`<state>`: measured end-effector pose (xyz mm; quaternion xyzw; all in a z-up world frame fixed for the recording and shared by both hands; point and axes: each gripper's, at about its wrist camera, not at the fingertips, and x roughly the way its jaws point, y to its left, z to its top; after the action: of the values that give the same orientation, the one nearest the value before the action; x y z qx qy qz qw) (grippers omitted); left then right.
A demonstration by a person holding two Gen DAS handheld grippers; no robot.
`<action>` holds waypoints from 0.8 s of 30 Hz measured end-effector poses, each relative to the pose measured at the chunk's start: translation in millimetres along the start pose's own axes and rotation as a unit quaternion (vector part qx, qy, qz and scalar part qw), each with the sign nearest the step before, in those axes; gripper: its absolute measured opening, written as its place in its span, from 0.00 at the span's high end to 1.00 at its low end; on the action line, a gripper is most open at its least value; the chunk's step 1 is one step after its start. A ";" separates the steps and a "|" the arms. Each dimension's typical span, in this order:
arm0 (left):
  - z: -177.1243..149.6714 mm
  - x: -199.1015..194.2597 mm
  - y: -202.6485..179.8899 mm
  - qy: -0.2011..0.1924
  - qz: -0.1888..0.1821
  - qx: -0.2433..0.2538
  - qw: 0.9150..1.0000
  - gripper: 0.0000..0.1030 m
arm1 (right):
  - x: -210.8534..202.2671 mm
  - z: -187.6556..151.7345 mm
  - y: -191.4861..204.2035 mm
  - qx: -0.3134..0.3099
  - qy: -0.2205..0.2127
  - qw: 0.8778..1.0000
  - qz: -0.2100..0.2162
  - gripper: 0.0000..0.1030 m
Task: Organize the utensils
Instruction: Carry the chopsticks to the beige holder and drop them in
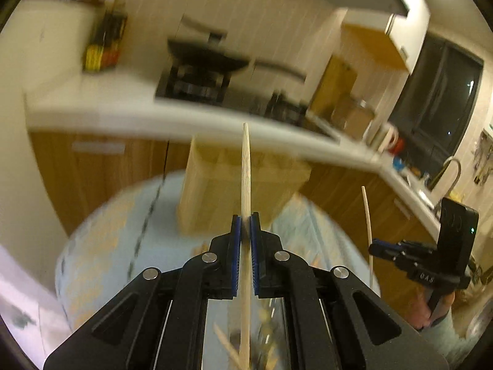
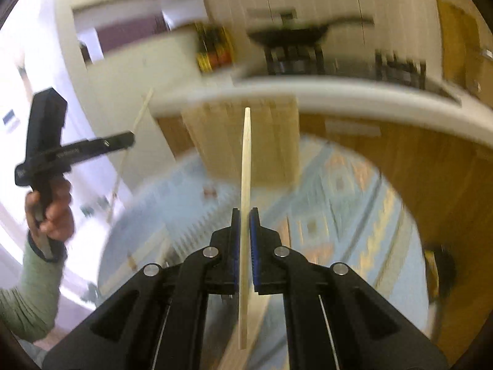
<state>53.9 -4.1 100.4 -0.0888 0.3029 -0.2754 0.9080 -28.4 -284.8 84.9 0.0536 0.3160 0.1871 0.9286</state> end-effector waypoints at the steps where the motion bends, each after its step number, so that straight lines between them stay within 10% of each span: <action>1: 14.8 -3.1 -7.1 -0.021 0.005 0.007 1.000 0.96 | -2.0 12.5 -0.2 -0.003 -0.015 1.000 0.002 0.96; 12: 103.8 41.1 -26.5 -0.124 0.059 0.032 0.990 0.96 | 28.7 132.9 -16.3 0.014 -0.173 0.985 -0.009 0.96; 24: 111.4 110.4 -8.0 -0.160 0.141 0.049 0.976 0.96 | 113.3 150.6 -44.7 0.037 -0.194 0.977 -0.084 0.96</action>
<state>190.4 -72.6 136.9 -0.0433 0.1488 -0.1413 0.9778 159.8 -280.0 130.6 0.0961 0.1396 0.0827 0.9821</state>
